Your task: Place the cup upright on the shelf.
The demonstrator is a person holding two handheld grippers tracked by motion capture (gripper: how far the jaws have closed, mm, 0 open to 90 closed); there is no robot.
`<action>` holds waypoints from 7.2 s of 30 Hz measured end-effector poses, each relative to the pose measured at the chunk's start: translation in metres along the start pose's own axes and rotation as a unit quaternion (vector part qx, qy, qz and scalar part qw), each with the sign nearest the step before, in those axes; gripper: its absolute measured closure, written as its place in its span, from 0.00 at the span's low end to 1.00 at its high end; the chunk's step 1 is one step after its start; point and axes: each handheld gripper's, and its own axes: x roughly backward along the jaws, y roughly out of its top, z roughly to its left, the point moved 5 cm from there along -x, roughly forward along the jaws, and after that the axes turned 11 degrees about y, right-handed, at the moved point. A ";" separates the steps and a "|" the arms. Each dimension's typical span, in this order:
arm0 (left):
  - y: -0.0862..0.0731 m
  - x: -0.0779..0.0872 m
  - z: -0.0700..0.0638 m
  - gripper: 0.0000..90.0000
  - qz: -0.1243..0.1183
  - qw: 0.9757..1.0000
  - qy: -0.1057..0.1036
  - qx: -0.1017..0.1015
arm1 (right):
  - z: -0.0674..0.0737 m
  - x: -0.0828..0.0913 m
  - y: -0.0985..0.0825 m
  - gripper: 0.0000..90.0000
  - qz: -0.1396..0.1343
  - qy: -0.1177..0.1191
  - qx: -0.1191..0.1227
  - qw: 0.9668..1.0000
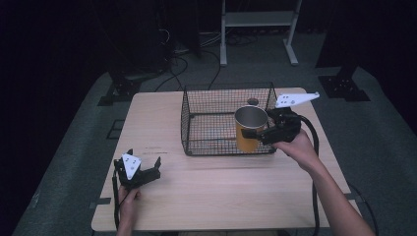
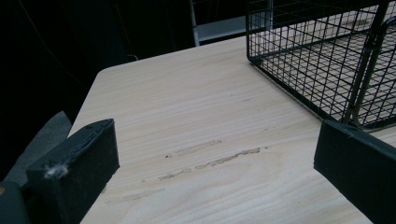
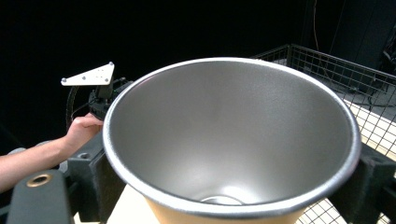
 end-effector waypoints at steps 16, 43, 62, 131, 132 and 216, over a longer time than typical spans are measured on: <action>0.000 0.000 0.000 0.00 0.000 1.000 0.000 0.001 | -0.035 -0.014 0.019 0.13 0.016 0.003 -0.010 1.000; 0.000 0.000 0.001 0.00 0.000 1.000 -0.001 0.003 | -0.086 -0.039 0.037 0.13 0.040 0.001 -0.026 0.999; 0.000 0.000 0.001 0.00 0.001 1.000 -0.002 0.003 | -0.118 -0.057 0.031 0.13 0.046 -0.005 -0.047 0.998; 0.000 0.000 0.001 0.00 -0.001 1.000 -0.006 0.004 | -0.158 -0.129 -0.041 0.09 0.177 -0.073 -0.009 0.982; 0.000 0.000 0.001 0.00 -0.001 1.000 -0.006 0.004 | -0.159 -0.129 -0.042 0.08 0.175 -0.073 -0.011 0.982; 0.000 0.000 0.000 0.00 -0.001 1.000 -0.003 0.000 | -0.075 -0.039 -0.016 0.02 0.060 -0.031 -0.001 0.998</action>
